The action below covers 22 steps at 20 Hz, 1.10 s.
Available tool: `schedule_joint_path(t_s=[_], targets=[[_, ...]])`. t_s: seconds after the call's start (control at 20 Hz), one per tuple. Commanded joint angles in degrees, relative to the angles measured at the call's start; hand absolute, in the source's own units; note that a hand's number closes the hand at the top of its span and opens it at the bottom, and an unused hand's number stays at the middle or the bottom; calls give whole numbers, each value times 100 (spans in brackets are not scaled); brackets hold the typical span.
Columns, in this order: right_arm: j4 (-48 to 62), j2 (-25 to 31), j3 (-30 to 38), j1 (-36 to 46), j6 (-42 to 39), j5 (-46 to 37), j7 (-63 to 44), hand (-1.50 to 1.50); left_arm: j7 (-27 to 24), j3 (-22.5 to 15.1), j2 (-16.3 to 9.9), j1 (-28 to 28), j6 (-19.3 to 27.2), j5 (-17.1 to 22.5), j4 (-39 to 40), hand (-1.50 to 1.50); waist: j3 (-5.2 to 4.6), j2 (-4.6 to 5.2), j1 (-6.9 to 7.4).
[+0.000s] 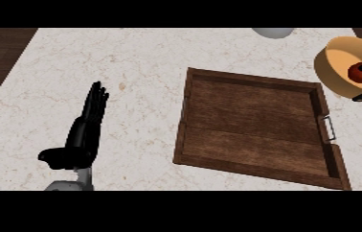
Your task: Pick the bell pepper from the tray and place it in the pot
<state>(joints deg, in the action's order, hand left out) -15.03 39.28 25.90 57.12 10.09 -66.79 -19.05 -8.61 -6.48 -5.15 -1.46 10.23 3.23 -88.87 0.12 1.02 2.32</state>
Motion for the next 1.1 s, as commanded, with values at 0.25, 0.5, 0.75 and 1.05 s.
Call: schedule_joint_path(t_s=[0.25, 0.5, 0.75, 1.05], targets=[[108, 176, 1010, -406, 225, 1136, 1563, -150, 54, 60, -22, 12, -50, 40, -33, 0, 18, 4, -28], [-449, -114, 1977, -15, 902, 2228, 2260, -150, 66, 158, -41, -146, 38, -17, 101, 0, 20, -32, -142], [-389, 25, 2670, -318, 1052, 2992, 2711, -150, -21, 73, 9, 14, -43, 5, 12, 0, 9, -26, -82], [-245, 470, 3054, -854, 859, 3522, 3457, -150, 213, 220, -126, 99, -131, 121, -187, 0, 8, -27, -71]])
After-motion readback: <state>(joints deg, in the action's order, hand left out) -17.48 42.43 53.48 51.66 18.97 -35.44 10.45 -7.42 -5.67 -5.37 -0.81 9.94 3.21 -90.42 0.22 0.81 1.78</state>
